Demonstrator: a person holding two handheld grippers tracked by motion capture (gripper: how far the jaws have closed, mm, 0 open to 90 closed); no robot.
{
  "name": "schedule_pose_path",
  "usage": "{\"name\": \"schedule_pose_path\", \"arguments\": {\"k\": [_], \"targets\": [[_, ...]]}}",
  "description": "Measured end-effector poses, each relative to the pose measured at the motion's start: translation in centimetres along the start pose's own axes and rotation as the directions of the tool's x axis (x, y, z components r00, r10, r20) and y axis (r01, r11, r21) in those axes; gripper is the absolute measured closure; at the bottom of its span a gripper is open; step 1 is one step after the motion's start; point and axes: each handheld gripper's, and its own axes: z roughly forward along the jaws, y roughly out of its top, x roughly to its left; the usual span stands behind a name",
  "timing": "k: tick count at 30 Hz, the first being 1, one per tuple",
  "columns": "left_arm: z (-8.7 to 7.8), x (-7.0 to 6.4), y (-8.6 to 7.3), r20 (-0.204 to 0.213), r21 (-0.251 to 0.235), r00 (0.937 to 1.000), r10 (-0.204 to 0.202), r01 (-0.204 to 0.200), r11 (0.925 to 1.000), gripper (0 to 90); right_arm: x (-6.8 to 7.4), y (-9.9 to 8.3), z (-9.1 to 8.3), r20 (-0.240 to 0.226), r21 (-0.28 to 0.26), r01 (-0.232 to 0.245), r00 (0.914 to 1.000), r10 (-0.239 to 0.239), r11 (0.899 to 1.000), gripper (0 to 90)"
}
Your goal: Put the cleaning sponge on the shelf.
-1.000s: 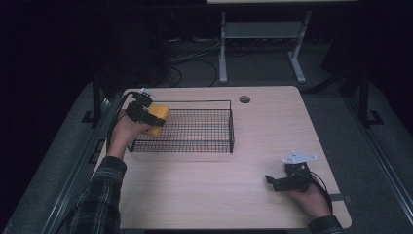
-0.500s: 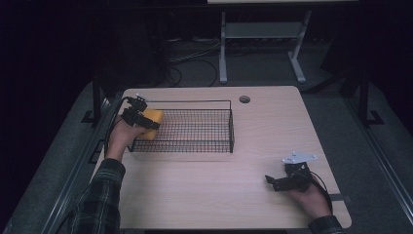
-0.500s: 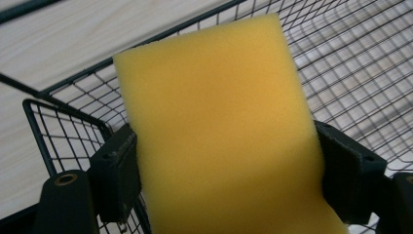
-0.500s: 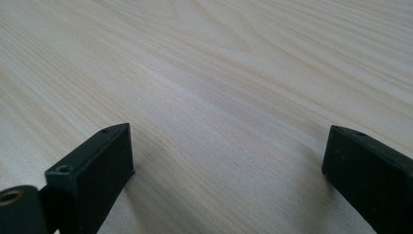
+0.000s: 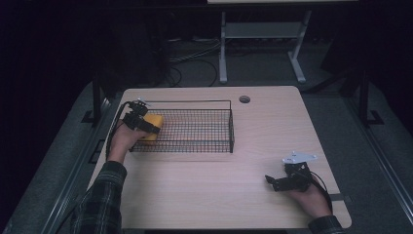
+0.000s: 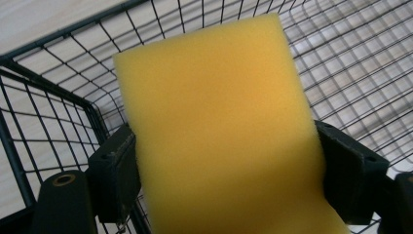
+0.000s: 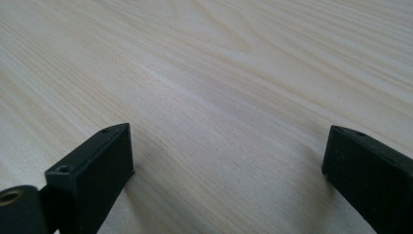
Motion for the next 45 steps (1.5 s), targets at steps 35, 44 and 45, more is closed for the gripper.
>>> {"name": "schedule_pose_path", "arguments": {"k": [35,44,45], "targets": [[-4.1,-1.2,-2.1,-0.020,-0.085,0.9996,0.018,-0.020,0.9962,13.2,0.0,0.0,0.0,0.001,0.000,0.000,1.0000,0.000,1.000,3.7],[-6.3,-2.8,-3.2,-0.023,-0.135,0.9988,0.044,-0.047,0.9898,13.4,0.0,0.0,0.0,0.002,0.000,-0.002,1.0000,0.002,1.000,3.7],[-6.5,-3.0,-3.4,-0.023,-0.139,0.9986,0.047,-0.050,0.9891,13.4,0.0,0.0,0.0,0.002,0.000,-0.002,1.0000,0.002,1.000,3.7]]}}
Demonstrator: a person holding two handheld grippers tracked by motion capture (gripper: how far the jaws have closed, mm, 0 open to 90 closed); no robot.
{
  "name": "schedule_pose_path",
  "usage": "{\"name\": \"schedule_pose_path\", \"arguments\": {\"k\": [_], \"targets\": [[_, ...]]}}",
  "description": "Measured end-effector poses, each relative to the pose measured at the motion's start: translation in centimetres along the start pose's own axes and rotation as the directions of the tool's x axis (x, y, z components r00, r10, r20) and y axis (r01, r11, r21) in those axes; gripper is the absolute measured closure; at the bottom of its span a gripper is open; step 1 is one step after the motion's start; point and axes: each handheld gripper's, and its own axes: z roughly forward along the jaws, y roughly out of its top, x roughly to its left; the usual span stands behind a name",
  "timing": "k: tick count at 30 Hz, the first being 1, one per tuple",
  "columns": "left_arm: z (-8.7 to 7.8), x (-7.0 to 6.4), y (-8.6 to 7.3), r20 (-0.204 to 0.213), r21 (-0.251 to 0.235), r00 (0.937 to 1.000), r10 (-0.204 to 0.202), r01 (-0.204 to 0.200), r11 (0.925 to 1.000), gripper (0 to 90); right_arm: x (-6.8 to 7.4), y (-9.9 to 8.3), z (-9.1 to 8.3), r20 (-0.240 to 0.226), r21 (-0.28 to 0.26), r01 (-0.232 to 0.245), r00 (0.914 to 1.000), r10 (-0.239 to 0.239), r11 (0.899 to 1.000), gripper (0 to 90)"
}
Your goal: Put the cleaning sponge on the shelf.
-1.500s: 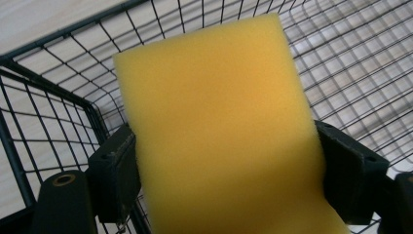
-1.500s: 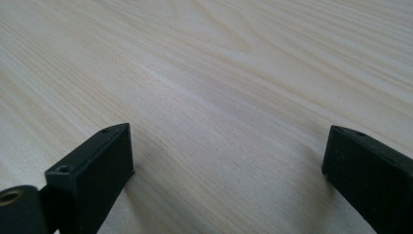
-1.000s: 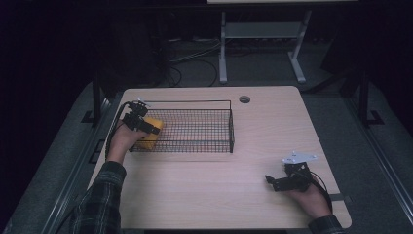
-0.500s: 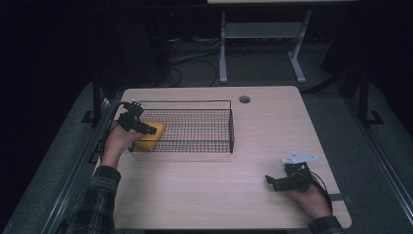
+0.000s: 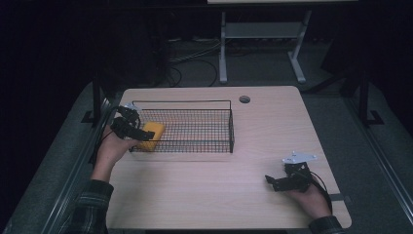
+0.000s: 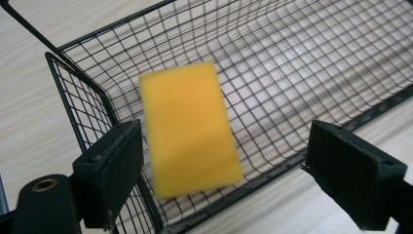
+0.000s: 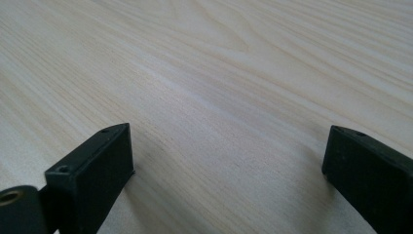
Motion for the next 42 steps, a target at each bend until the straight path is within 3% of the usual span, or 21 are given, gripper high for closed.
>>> {"name": "schedule_pose_path", "arguments": {"k": [10,19,30,42], "targets": [[-1.6,-1.9,-2.7,0.004,-0.022,1.0000,0.006,-0.006,0.9997,13.6,0.0,0.0,0.0,0.000,0.000,-0.001,1.0000,0.001,1.000,3.7],[-1.7,-3.3,-5.5,0.003,-0.050,1.0000,0.009,-0.009,0.9987,13.8,0.0,0.0,0.0,0.001,0.000,-0.001,1.0000,0.001,1.000,3.7],[-0.7,-4.8,-9.0,-0.011,-0.078,0.9999,0.003,-0.004,0.9970,13.8,0.0,0.0,0.0,0.001,0.000,-0.001,1.0000,0.001,1.000,3.7],[0.9,-5.7,-11.8,-0.004,-0.065,1.0000,0.005,-0.005,0.9979,13.8,0.0,0.0,0.0,0.001,0.000,-0.002,1.0000,0.002,1.000,3.7]]}}
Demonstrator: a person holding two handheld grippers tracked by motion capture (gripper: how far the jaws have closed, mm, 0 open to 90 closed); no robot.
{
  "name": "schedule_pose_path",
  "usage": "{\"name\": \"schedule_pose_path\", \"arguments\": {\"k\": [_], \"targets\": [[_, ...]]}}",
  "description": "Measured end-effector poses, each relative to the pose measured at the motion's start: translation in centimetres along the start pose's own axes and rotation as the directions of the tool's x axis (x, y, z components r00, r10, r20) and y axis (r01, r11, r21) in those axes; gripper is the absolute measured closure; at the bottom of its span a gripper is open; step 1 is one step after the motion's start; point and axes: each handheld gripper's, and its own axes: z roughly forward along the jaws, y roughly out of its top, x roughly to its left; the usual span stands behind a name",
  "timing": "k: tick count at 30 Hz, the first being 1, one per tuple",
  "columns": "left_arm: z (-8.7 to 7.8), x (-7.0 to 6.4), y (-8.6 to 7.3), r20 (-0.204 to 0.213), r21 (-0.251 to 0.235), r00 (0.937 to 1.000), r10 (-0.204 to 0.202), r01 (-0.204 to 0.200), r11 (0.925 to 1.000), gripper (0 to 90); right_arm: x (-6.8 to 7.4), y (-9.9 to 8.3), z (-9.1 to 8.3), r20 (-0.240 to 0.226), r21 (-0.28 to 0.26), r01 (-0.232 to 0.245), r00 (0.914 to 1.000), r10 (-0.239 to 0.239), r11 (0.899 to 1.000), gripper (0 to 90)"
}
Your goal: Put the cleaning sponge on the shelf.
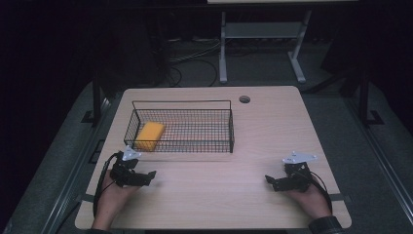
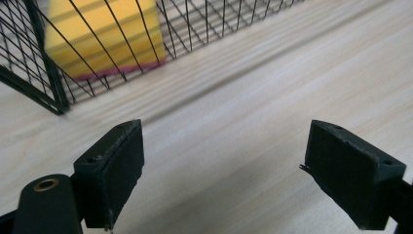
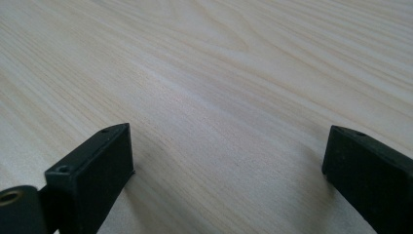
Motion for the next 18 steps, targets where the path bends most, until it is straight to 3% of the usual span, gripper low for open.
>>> {"name": "schedule_pose_path", "arguments": {"k": [11,18], "targets": [[1.1,-0.8,-1.5,-0.012,0.039,0.9996,0.025,-0.024,0.9989,13.7,0.0,0.0,0.0,0.001,0.000,-0.001,1.0000,0.001,1.000,3.7],[1.5,-0.8,-2.3,0.032,-0.018,0.9995,-0.007,0.007,0.9998,13.1,0.0,0.0,0.0,0.000,0.000,0.000,1.0000,0.000,1.000,3.7]]}}
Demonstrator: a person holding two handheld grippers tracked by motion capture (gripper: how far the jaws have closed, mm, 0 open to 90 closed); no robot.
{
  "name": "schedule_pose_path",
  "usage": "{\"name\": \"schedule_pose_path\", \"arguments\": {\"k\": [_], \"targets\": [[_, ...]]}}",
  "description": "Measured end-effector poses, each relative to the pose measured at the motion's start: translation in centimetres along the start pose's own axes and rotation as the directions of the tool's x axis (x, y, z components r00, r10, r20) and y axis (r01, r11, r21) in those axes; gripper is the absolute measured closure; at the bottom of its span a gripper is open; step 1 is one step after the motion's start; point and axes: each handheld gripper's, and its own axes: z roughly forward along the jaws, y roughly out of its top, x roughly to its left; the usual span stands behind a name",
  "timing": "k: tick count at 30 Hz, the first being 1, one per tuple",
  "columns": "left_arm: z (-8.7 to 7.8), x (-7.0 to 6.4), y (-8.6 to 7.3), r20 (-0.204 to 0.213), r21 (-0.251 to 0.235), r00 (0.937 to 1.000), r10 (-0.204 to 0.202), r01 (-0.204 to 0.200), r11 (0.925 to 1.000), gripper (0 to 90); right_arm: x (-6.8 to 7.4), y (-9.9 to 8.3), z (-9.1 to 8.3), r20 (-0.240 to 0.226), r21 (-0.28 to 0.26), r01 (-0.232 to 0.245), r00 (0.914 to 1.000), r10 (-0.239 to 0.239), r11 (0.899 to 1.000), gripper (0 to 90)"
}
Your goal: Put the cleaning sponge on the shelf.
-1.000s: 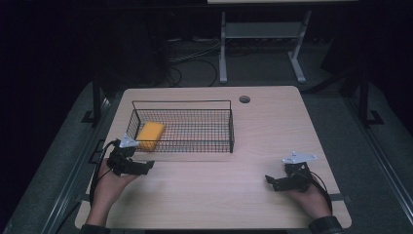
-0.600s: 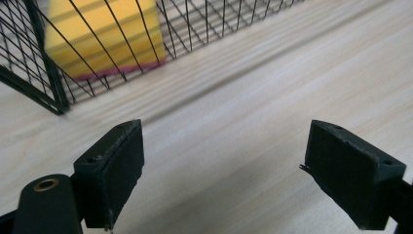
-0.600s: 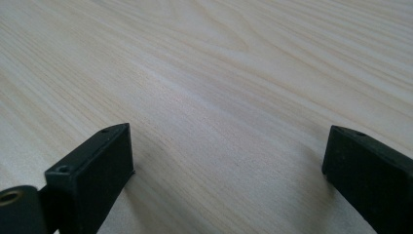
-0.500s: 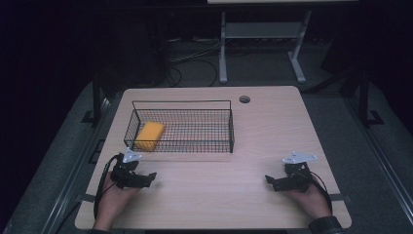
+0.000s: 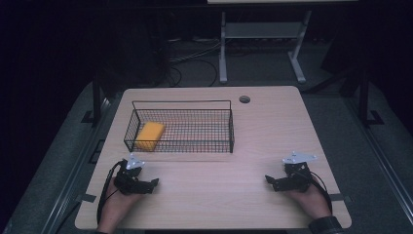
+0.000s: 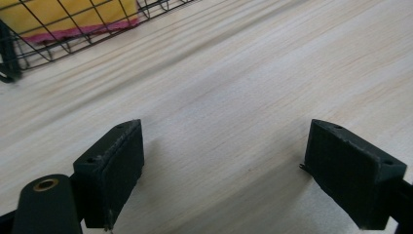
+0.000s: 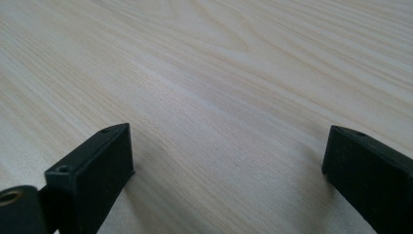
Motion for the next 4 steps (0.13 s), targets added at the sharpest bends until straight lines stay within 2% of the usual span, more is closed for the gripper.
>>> {"name": "schedule_pose_path", "arguments": {"k": [4], "targets": [[0.01,0.08,-0.73,0.009,-0.060,0.9999,0.009,-0.008,0.9981,12.7,-0.02,0.00,0.01,0.000,-0.001,0.002,1.0000,-0.002,1.000,3.7]]}}
